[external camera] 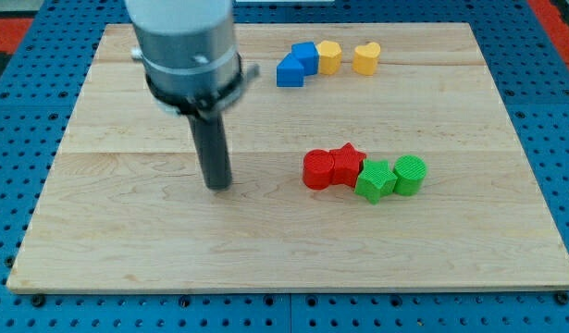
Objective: Point at the yellow hexagon
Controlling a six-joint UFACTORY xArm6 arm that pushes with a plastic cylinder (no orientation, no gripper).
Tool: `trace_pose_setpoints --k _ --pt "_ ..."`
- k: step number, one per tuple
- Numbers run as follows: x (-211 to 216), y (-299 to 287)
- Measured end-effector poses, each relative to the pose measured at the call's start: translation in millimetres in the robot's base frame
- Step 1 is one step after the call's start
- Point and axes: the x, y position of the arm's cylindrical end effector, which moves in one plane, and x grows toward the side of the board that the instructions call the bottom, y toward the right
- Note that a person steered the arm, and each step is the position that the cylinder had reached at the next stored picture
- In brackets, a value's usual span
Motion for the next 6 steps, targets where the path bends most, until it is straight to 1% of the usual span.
trace_pose_setpoints --k 2,3,4,5,6 --pt "-125 -5" --pt "-197 4" --pt "-250 27" --pt "-256 93" --pt "-248 141"
